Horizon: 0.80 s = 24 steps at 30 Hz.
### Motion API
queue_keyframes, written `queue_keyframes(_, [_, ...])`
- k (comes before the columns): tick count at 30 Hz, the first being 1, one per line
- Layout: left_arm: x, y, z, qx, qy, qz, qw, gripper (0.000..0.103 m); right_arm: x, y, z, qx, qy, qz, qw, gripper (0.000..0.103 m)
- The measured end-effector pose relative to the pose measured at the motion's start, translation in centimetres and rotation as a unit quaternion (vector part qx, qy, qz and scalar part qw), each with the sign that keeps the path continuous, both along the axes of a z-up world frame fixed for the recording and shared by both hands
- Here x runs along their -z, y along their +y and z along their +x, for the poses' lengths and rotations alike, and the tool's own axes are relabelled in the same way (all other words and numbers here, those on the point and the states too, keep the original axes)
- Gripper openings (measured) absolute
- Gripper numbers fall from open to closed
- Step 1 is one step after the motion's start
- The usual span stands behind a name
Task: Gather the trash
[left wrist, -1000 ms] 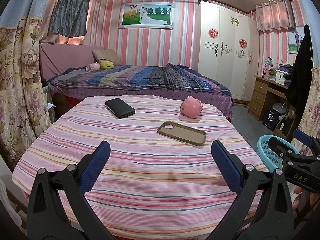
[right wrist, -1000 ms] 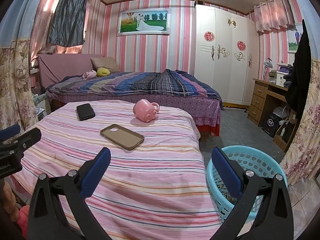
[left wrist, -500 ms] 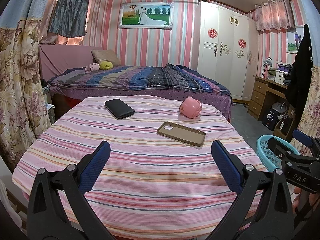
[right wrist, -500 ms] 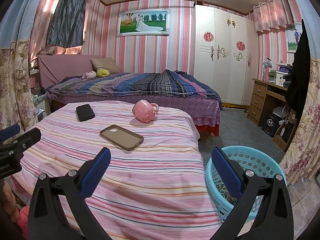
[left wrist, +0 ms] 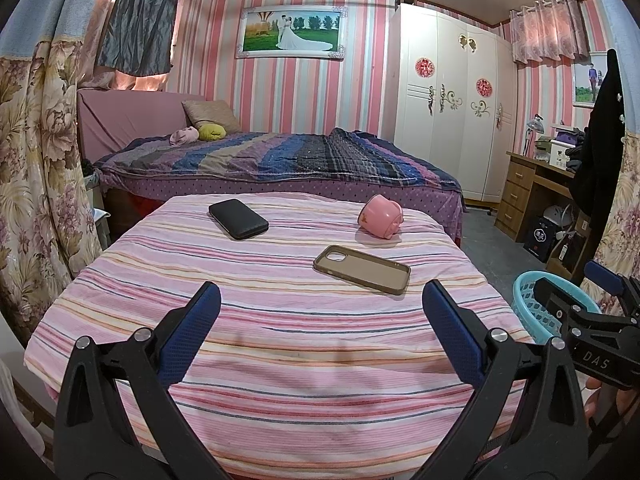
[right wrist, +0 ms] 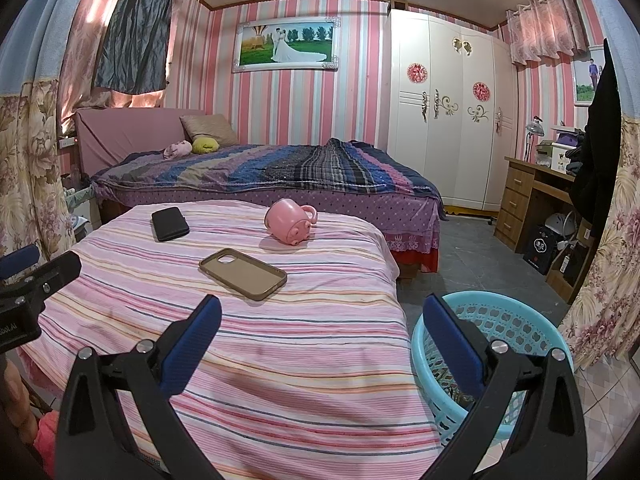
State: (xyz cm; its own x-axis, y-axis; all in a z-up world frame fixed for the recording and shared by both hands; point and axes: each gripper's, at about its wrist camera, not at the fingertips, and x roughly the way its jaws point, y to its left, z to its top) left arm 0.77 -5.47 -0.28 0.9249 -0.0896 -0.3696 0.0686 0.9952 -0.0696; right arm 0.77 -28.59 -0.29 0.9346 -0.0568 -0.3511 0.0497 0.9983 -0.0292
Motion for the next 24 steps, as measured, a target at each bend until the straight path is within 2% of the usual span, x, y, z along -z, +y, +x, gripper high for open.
queue_keyframes(24, [-0.46,-0.31,-0.05,-0.001,-0.004,0.004,1.0000,0.098,0.15,-0.20,0.19,0.000,0.000,0.001,1.000,0.098])
